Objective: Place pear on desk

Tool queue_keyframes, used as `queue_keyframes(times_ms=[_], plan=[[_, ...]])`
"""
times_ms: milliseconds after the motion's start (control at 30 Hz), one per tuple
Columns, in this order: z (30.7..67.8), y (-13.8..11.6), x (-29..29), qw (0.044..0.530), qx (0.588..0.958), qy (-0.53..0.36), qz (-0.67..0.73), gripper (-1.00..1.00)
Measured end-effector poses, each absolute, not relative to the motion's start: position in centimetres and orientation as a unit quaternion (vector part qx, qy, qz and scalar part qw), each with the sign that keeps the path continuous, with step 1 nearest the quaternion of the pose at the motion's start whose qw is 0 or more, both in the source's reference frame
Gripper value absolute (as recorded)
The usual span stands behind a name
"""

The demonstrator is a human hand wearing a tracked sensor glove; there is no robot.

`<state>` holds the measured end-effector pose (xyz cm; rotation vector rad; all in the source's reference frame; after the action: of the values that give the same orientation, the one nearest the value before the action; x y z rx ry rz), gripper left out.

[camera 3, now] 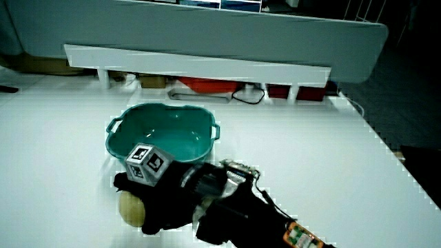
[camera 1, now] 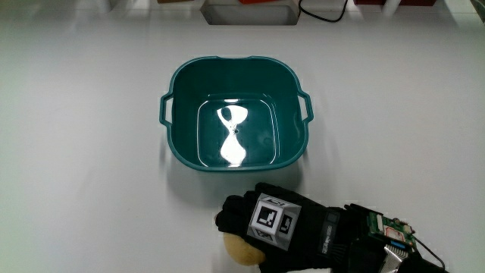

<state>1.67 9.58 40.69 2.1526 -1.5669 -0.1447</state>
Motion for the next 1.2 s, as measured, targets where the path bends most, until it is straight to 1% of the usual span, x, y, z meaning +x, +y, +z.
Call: queue_keyframes(times_ms=[300, 400, 733, 867, 1000, 1200], plan=[[42.9, 10.7, 1.0, 0.259, 0.773, -0.574, -0.072, 0.00], [42.6, 10.5, 1.0, 0.254, 0.776, -0.573, -0.068, 0.00], [43.1, 10.5, 0.8, 0.263, 0.777, -0.565, -0.088, 0.00], [43.2, 10.4, 0.6, 0.268, 0.772, -0.568, -0.102, -0.17], [43.1, 10.4, 0.7, 0.264, 0.776, -0.564, -0.104, -0.35], [43.5, 10.6, 1.0, 0.279, 0.769, -0.566, -0.100, -0.61]])
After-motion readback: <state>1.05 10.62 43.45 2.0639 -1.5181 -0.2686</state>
